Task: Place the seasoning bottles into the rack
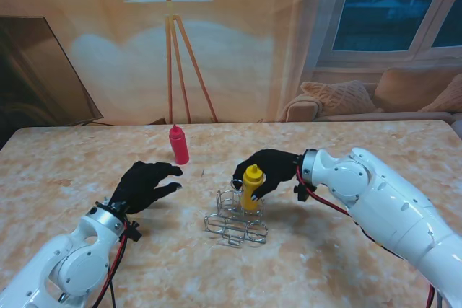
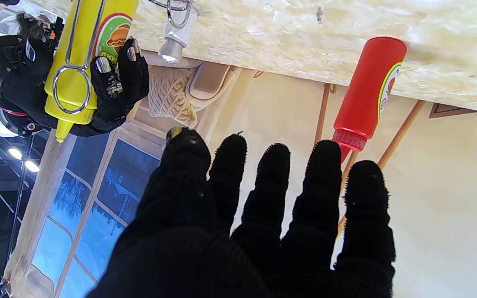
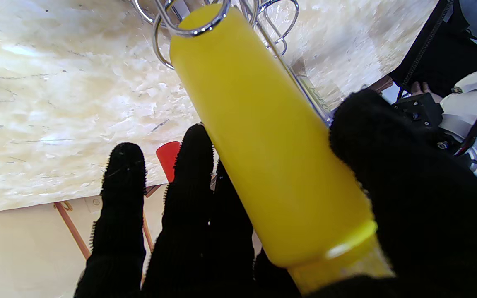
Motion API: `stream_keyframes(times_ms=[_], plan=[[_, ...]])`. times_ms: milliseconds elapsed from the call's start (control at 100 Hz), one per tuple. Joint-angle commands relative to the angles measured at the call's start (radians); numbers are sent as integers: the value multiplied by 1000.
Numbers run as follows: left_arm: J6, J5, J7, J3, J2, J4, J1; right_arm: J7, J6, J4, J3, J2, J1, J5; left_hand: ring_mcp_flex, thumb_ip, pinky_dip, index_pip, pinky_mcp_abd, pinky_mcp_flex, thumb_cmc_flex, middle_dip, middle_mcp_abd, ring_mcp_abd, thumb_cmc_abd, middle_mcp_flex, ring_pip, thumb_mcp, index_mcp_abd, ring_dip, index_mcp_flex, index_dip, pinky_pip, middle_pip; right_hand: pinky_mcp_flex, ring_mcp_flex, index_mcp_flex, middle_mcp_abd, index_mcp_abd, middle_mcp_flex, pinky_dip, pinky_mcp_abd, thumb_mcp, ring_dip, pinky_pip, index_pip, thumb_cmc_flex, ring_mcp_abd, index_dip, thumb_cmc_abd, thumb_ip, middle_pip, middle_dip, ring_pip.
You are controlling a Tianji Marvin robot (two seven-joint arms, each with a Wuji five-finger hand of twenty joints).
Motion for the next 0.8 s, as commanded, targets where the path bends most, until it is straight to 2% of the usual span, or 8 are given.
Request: stream_keyframes(times_ms=[0,360,790], plan=[[3,1,-11,0,-2,0,2,17,3,10,-12,-4,-4,-3,-24,28,23,-12,7,-17,-3,6,10,15,-8,3,-20,13,2,23,20,12,-8,-11,-12,-16,-14,-17,12,-33,-12,-11,64,-27,-3,-14,16,-4,9,20,49,-10,-22,-12],[5,0,-10,1,-2,1,2,27,1,1,-15,0,-2,-5,-23,28,23,-13,7,-16,-3,6,9,12,-8,3,-19,13,0,23,19,12,-9,-10,-11,-10,5,-18,28,-23,-19,-8,62,-36,0,-29,26,-1,-1,36,49,-5,-30,-5],[6,-2,-11,3,-2,5,0,81,-1,-20,-7,16,5,6,-23,28,24,-14,7,-17,-2,6,10,13,-9,3,-20,14,2,24,18,11,-10,-11,-22,-15,-14,-24,29,-32,-34,-24,55,-44,-16,-48,23,-15,-9,32,50,-21,-37,-13]])
